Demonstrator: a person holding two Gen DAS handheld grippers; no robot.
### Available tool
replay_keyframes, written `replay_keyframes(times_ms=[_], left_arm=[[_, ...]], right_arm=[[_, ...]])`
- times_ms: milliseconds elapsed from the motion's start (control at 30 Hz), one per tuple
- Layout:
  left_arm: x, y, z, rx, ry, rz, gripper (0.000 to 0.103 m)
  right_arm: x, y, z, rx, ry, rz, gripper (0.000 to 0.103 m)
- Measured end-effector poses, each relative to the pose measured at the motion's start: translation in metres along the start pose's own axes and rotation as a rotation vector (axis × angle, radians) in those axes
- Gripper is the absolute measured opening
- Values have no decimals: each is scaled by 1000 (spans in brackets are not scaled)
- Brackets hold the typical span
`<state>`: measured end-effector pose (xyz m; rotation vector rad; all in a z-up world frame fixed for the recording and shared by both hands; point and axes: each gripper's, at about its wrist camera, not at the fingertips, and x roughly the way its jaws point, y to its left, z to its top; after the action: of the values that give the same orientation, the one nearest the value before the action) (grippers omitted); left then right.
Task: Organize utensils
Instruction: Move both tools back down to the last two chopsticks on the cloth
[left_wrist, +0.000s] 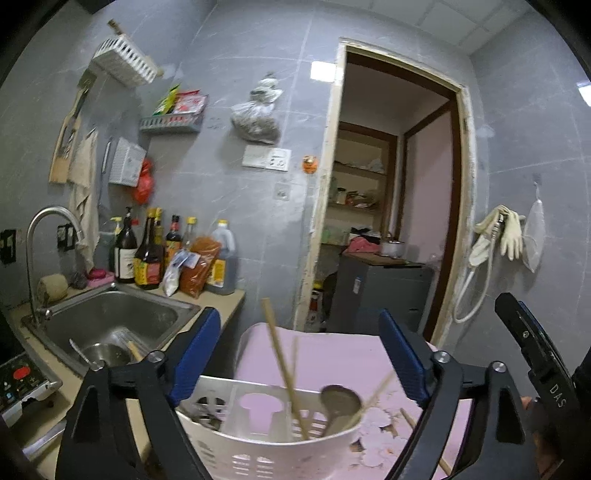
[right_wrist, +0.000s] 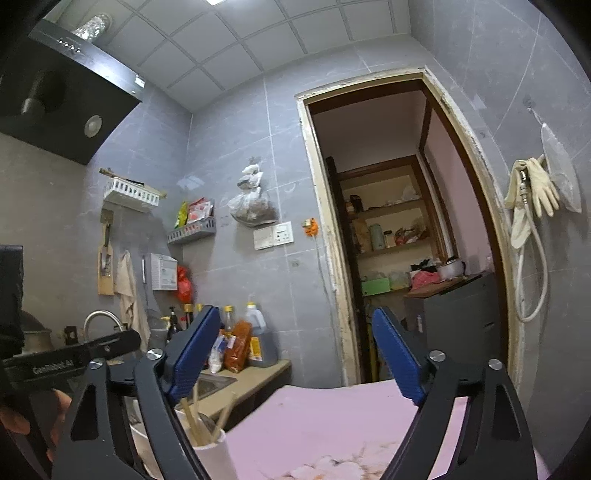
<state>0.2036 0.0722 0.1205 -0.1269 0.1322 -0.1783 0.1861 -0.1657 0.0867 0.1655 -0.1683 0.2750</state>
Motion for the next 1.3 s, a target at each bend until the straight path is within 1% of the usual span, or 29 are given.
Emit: replay_keyframes(times_ms=[33, 100, 133, 367, 533, 633, 700, 867, 933, 1133, 1233, 1300], left_arm=[[-1, -7, -1, 10, -4, -10, 90], [-2, -16, -3, 18, -5, -29, 92], [-3, -22, -5, 19, -4, -41, 93], [-3, -52, -21, 41, 14, -96, 95], [0, -73, -36, 72, 62, -135, 95], [4, -83, -47, 95, 104, -159, 95], [11, -91, -56, 113, 150, -179, 95], [25, -104, -77, 114, 259, -226, 95], [29, -110, -84, 119, 303, -242, 95], [45, -126, -105, 142, 419, -255, 95], [56, -131, -114, 138, 494, -269, 95], [63, -132, -118, 132, 537, -280, 95]], right_arm=[[-4, -4, 1, -7, 1, -6, 91], [-11, -11, 4, -18, 4, -16, 101], [-15, -16, 5, -22, 5, -21, 103], [-43, -41, 9, -56, 2, -75, 103], [-59, -59, 6, -88, 38, -110, 103], [-65, -71, 1, -107, 93, -132, 103], [-69, -80, -3, -115, 139, -149, 103], [-74, -94, -12, -145, 254, -169, 103], [-76, -99, -17, -153, 305, -164, 103], [-77, -111, -34, -145, 462, -121, 103], [-76, -117, -44, -120, 548, -87, 100], [-74, -120, -50, -110, 598, -68, 96]])
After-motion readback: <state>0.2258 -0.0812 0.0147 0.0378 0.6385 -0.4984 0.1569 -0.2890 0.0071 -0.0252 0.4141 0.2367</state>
